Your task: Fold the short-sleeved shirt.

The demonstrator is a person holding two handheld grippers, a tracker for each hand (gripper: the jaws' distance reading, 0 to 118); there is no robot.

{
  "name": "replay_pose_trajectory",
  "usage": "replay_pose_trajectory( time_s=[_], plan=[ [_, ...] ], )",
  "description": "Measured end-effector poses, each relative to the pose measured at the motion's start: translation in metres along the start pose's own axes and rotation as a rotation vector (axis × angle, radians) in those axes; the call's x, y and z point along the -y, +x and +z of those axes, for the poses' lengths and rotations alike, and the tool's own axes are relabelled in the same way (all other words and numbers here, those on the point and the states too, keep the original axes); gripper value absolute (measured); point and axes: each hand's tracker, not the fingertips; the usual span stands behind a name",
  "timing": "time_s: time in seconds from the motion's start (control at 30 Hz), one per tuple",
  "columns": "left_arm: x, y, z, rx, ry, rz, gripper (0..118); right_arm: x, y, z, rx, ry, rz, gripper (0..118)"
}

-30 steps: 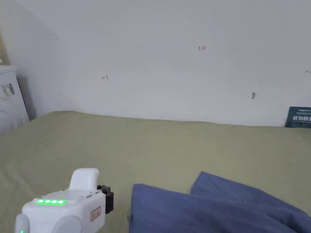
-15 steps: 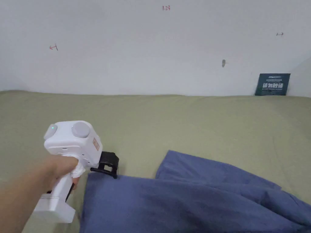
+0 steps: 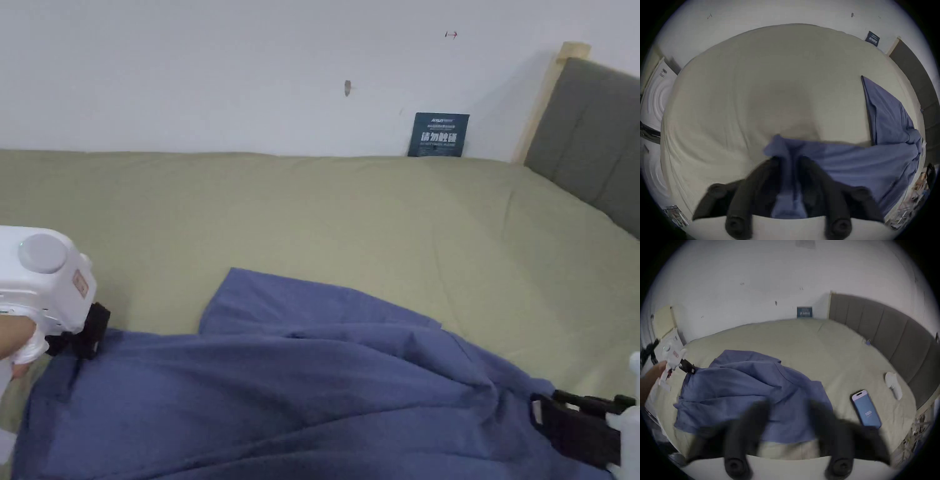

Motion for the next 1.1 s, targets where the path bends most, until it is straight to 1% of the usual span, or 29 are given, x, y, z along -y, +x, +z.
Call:
replay_pose_trajectory(
  time_s=[0.03,0.07,0.1,0.13,0.17,0.2,0.23,0.27,0.3,0.33,0.37,0.4,0.47,0.5,0.53,0.57,0.7,0.8,0.87,0.93,1.03,1.1],
  plan=[
    [-0.001,-0.002,-0.001,0.014,0.001,0.005,16,-0.005,0.006,-0.014,-0.016,-0.062,-0.009,85],
    [-0.001,-0.004,-0.003,0.022,0.002,0.014,13,-0.008,0.009,-0.028,-0.008,-0.097,-0.008,102],
    [-0.002,-0.007,-0.005,0.026,0.004,0.017,12,-0.011,0.012,-0.040,0.005,-0.114,0.011,100],
    [-0.003,-0.010,-0.006,0.033,0.012,0.023,12,-0.012,0.020,-0.060,0.027,-0.169,0.028,99],
    [-0.002,-0.013,-0.006,0.040,0.021,0.036,11,-0.013,0.021,-0.074,0.072,-0.226,0.057,99],
    [-0.002,-0.015,-0.006,0.052,0.025,0.044,11,-0.013,0.021,-0.088,0.083,-0.278,0.096,99],
    [0.016,0.001,0.016,0.060,0.028,0.042,11,-0.011,0.022,-0.099,0.098,-0.304,0.106,99],
    [0.019,0.002,0.018,0.067,0.028,0.041,11,-0.009,0.020,-0.110,0.099,-0.352,0.103,96],
    [0.021,0.003,0.020,0.070,0.030,0.040,11,-0.006,0.021,-0.119,0.104,-0.405,0.092,83],
    [0.023,0.004,0.022,0.068,0.036,0.037,10,-0.004,0.020,-0.122,0.109,-0.418,0.075,59],
    [0.026,0.007,0.028,0.072,0.043,0.032,9,-0.003,0.019,-0.119,0.085,-0.412,0.073,29],
    [0.028,0.008,0.033,0.081,0.060,0.027,8,-0.001,0.016,-0.111,0.027,-0.362,0.065,5],
    [0.031,0.010,0.040,0.087,0.079,0.014,7,-0.003,0.007,-0.098,0.069,-0.318,0.078,4],
    [0.022,0.003,0.036,0.090,0.085,0.012,6,-0.004,0.004,-0.093,0.085,-0.296,0.113,4],
    [0.021,0.002,0.039,0.091,0.089,0.011,6,-0.007,-0.001,-0.084,0.057,-0.279,0.132,4],
    [0.022,0.003,0.045,0.092,0.106,0.006,6,-0.010,-0.003,-0.076,0.037,-0.250,0.131,4],
    [0.015,-0.001,0.072,0.128,0.196,0.000,6,-0.029,-0.005,-0.041,-0.014,-0.116,0.083,4],
    [0.016,0.001,0.099,0.151,0.225,0.007,6,-0.051,-0.009,-0.019,-0.052,-0.042,0.058,4],
    [0.017,0.000,0.116,0.173,0.283,0.005,6,-0.065,-0.012,-0.007,-0.086,0.011,0.049,4],
    [0.009,-0.012,0.127,0.175,0.313,0.006,6,-0.080,-0.018,0.001,-0.092,0.046,0.061,4],
    [0.009,-0.023,0.160,0.177,0.416,0.021,6,-0.104,-0.029,0.010,-0.102,0.090,0.096,4],
    [0.007,-0.035,0.183,0.173,0.458,0.048,6,-0.122,-0.036,0.013,-0.115,0.127,0.103,4]
  ],
)
